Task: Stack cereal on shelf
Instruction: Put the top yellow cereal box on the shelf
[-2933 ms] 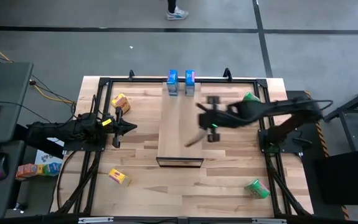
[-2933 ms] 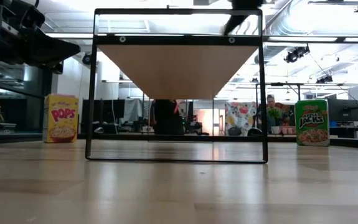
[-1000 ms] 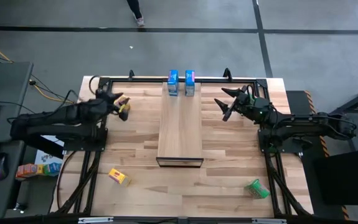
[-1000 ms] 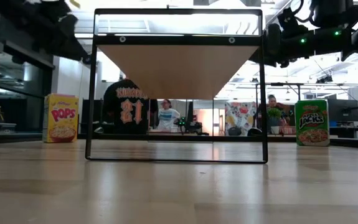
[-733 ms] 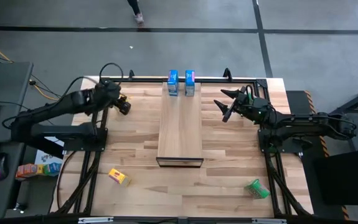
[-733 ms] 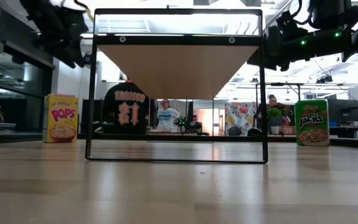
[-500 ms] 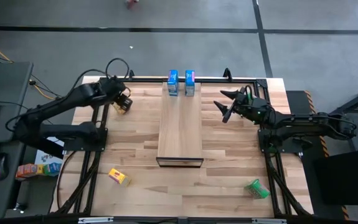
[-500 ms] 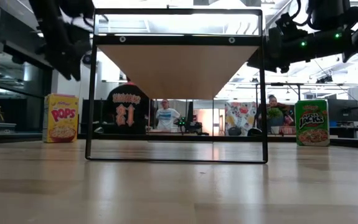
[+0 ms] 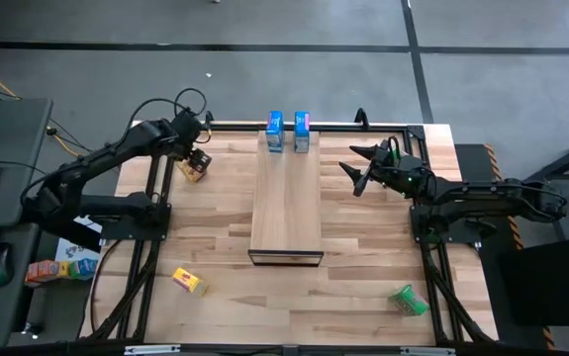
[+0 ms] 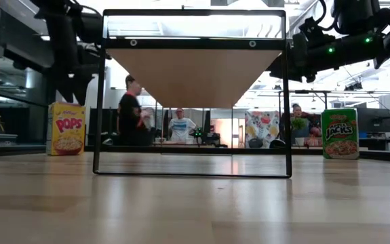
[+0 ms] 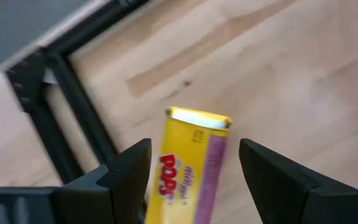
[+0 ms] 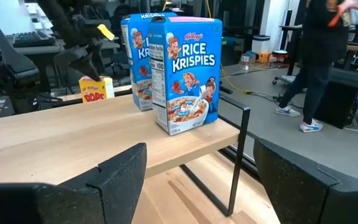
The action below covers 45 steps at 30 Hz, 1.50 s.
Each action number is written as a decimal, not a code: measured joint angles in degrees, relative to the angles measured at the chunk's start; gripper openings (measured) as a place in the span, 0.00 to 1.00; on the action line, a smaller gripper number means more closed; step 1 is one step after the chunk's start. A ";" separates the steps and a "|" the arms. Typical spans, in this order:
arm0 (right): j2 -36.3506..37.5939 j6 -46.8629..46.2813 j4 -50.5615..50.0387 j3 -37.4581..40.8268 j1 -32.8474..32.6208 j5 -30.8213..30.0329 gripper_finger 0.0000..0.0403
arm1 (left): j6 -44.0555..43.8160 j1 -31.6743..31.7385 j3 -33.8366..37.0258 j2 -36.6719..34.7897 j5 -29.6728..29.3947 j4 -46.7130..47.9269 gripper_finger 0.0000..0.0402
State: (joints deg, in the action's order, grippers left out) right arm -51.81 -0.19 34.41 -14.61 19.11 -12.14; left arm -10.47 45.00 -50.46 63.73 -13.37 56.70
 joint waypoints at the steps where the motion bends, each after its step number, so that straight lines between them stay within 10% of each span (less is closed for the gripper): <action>1: 0.00 0.01 -0.04 0.00 0.00 0.00 0.72 | 0.50 0.61 0.00 0.49 0.92 -0.02 0.60; 15: 0.00 0.13 -1.20 0.00 0.00 -0.04 0.72 | -0.44 3.27 0.00 9.51 6.39 1.92 0.59; 26: 0.00 0.13 -1.18 0.00 -0.01 -0.07 0.72 | -2.46 2.92 -1.03 10.79 11.02 4.80 0.25; 36: 0.00 0.14 -1.18 0.00 0.00 -0.11 0.72 | -8.33 1.26 -20.72 7.16 24.54 13.96 0.22; 45: 0.00 0.13 -1.20 0.00 -0.02 -0.26 0.72 | -20.20 -17.30 -38.47 8.31 23.16 13.90 0.22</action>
State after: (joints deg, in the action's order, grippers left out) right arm -51.81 -0.06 33.21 -14.61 19.09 -12.40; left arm -30.66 27.69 -88.92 72.04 9.79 70.60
